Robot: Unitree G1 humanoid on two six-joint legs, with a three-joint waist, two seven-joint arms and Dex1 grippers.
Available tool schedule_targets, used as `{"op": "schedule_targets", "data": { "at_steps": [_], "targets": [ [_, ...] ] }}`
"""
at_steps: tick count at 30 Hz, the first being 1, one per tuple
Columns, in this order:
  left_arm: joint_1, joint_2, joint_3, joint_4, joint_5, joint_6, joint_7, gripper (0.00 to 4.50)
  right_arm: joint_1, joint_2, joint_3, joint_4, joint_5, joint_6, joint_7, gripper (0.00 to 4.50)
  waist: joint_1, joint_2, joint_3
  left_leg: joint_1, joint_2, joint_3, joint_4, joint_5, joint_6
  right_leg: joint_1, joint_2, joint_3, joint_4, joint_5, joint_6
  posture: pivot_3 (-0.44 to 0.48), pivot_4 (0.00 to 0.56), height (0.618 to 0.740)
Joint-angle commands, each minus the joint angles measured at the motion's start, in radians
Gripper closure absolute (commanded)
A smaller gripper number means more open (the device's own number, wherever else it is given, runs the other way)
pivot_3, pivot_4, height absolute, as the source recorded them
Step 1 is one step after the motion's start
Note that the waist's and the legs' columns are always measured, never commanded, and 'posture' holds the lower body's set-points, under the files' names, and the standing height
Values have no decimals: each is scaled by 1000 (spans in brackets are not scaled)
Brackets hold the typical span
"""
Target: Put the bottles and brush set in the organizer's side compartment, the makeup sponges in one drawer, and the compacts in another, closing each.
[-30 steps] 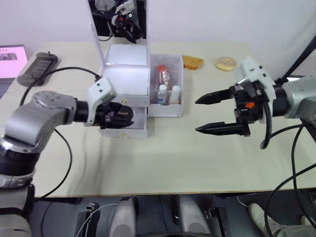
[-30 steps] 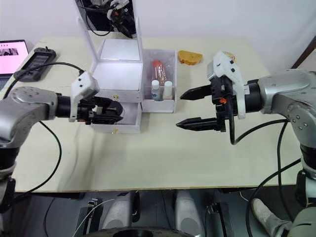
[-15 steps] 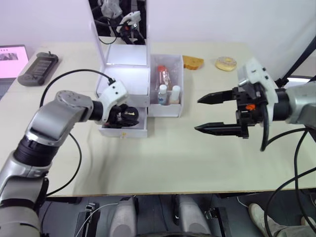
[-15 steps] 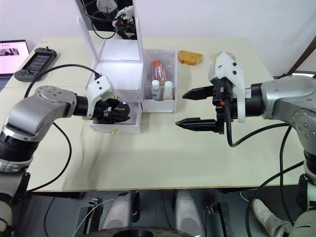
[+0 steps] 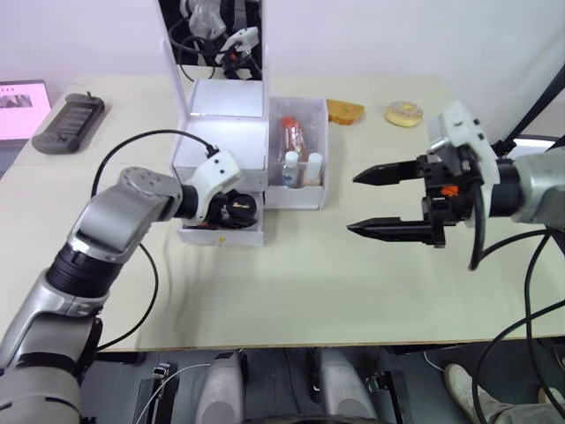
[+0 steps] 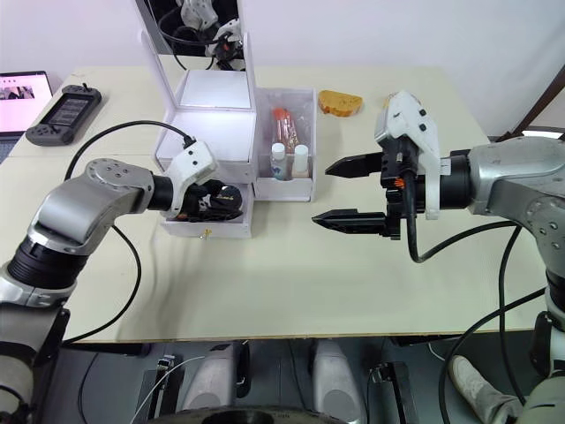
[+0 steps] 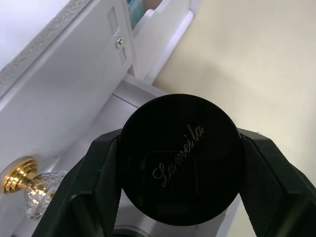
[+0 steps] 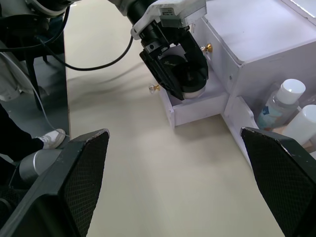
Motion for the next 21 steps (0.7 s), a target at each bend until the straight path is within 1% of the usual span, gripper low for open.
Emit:
{"op": "schedule_targets", "data": {
  "at_steps": [1,13,16,21],
  "targets": [
    [-34,9,30,-18,10,11,6,80,-5,-20,-35,-20,14,-11,2,0,0,0,0,0,0,0,0,0,0,0,0,0,0,0,0,0,150,740],
    [-30,32,71,-83,-26,82,7,80,-8,-12,-16,-8,6,-27,12,0,-1,0,0,0,0,-1,3,0,0,0,0,0,2,0,0,0,150,740],
    [5,64,130,-135,-80,111,-20,80,-12,-10,-5,-1,3,-36,26,0,-5,0,0,0,0,-1,3,0,0,0,0,0,2,0,0,0,150,740],
    [97,107,355,-201,-217,63,-86,80,-33,8,22,17,-21,-83,57,0,-4,0,0,0,0,-1,2,0,0,0,0,0,2,0,0,0,150,740]
  ]
}}
